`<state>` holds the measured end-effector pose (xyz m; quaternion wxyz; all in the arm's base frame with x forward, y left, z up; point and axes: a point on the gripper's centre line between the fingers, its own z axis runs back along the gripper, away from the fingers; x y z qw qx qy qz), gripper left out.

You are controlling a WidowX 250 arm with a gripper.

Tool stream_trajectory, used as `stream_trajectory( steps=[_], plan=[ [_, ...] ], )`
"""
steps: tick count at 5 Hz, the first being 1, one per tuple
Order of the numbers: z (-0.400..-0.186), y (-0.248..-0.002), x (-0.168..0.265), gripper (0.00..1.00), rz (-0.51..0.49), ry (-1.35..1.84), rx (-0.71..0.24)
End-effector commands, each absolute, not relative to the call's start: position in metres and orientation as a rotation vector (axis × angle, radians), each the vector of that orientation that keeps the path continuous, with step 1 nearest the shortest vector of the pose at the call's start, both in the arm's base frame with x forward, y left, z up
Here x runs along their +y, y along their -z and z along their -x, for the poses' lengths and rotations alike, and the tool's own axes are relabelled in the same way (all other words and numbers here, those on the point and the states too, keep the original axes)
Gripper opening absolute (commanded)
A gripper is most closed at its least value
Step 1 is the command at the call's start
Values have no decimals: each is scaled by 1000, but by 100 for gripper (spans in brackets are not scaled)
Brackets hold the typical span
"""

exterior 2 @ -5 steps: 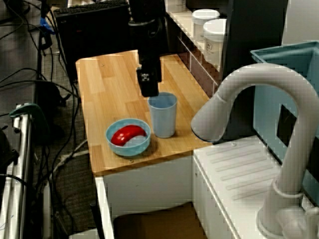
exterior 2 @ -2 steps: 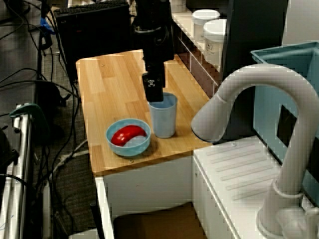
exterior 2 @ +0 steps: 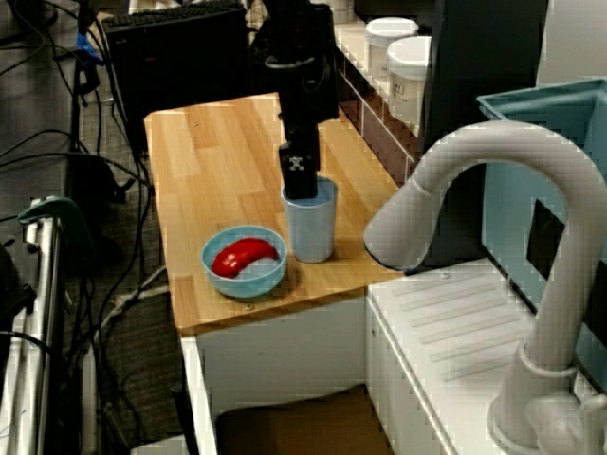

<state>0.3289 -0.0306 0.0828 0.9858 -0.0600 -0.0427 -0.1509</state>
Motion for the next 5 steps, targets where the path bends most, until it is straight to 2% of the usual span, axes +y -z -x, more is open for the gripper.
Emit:
stream_trajectory(
  steps=[1,2,5],
  plan=[
    [-331,-89,-27,100,102,295,-117],
    [-335,-87,-24,0,101,300,-106],
    [-326,-98,-18,0,114,297,-111]
  ],
)
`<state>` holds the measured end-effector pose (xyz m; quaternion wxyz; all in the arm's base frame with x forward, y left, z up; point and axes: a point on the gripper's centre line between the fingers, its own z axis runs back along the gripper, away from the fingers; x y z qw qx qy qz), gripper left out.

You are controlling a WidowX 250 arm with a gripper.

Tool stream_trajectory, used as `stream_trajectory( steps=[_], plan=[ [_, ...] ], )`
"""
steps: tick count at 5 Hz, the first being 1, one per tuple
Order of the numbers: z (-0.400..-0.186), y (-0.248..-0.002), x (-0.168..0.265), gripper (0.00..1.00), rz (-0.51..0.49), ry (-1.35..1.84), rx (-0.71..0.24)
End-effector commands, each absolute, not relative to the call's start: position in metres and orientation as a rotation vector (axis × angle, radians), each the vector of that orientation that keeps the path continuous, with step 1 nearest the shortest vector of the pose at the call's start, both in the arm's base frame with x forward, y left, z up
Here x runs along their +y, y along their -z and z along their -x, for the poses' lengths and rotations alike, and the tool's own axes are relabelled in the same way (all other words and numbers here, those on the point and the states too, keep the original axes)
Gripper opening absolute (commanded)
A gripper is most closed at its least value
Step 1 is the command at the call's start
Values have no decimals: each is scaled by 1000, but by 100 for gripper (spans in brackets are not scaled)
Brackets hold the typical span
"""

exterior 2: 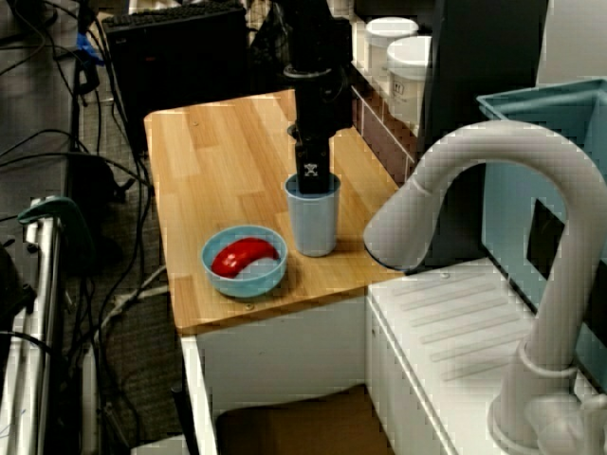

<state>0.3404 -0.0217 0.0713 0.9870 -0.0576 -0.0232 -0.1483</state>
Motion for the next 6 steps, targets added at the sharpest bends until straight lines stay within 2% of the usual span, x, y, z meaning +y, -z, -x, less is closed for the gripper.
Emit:
stream_trajectory(
  steps=[1,3,5,6],
  plan=[
    [-322,-110,-3,0,138,272,-125],
    [-311,-123,35,0,164,194,-147],
    [-292,-134,94,0,204,92,-171],
    [-285,-136,111,0,190,52,-188]
  ],
)
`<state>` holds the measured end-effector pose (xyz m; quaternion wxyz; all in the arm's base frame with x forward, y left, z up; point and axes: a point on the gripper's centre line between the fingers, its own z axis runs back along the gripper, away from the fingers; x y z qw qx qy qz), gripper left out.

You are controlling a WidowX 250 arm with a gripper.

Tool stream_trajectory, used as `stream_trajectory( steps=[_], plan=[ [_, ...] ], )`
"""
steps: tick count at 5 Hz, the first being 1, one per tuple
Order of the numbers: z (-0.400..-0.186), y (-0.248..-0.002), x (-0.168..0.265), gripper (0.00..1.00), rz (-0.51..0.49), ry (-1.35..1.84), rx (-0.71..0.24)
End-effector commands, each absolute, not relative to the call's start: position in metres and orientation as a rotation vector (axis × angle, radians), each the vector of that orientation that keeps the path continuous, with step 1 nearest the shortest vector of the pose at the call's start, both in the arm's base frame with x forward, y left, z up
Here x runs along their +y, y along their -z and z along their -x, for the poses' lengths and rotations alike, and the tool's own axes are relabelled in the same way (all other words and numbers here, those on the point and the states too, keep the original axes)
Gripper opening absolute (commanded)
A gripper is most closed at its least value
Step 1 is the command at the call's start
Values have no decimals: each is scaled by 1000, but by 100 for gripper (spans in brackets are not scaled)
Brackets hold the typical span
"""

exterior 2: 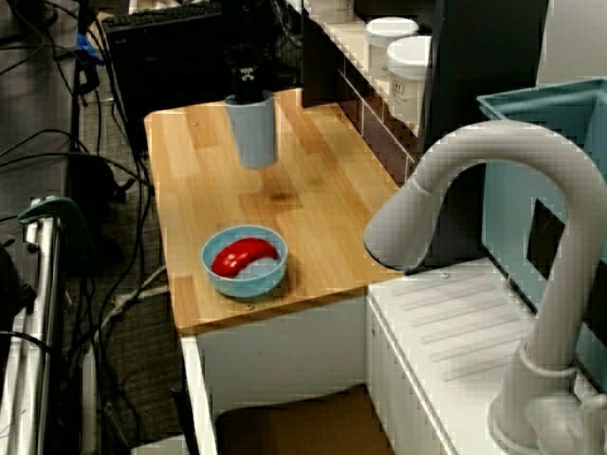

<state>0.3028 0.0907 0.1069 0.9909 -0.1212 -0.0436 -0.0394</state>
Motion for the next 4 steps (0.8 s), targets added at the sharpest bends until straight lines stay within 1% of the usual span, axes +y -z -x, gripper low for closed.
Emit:
stream_trajectory(
  steps=[1,4],
  plan=[
    [-284,-139,127,0,191,13,-208],
    [-296,-141,161,0,134,-24,-266]
  ],
)
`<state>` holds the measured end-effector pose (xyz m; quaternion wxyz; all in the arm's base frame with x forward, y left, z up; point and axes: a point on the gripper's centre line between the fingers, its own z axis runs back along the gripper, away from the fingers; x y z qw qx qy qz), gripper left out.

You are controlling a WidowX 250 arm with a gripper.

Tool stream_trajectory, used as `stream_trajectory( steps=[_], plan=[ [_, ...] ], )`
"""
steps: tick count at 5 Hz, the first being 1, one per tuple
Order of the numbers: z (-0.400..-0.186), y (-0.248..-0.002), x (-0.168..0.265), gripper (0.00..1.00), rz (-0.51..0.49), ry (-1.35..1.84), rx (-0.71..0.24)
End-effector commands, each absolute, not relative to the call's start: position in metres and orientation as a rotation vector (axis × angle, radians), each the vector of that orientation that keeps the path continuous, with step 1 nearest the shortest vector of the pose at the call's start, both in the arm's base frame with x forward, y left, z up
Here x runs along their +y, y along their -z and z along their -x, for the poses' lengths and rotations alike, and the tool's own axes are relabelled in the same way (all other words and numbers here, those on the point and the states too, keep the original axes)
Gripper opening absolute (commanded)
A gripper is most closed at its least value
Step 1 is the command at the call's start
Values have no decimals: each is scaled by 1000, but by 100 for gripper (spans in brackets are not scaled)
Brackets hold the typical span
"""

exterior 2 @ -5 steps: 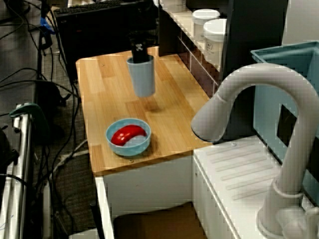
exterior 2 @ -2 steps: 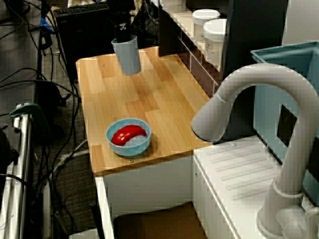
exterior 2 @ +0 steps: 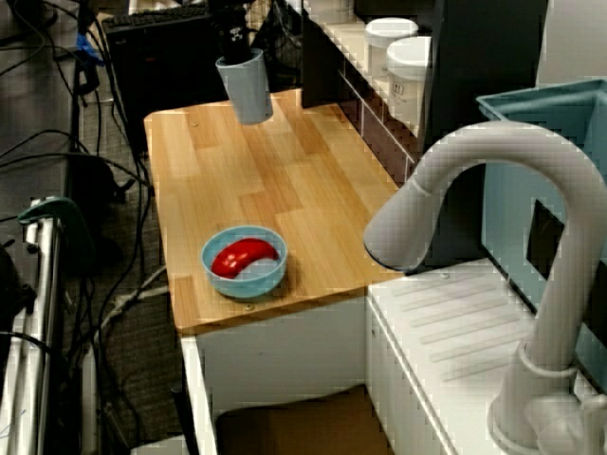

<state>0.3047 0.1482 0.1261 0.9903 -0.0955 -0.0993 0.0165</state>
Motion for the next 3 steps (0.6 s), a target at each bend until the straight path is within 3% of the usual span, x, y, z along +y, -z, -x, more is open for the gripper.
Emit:
stream_trajectory(
  steps=[1,3],
  plan=[
    [-301,-135,175,0,116,-10,-272],
    [-307,-129,185,0,79,48,-248]
  ],
)
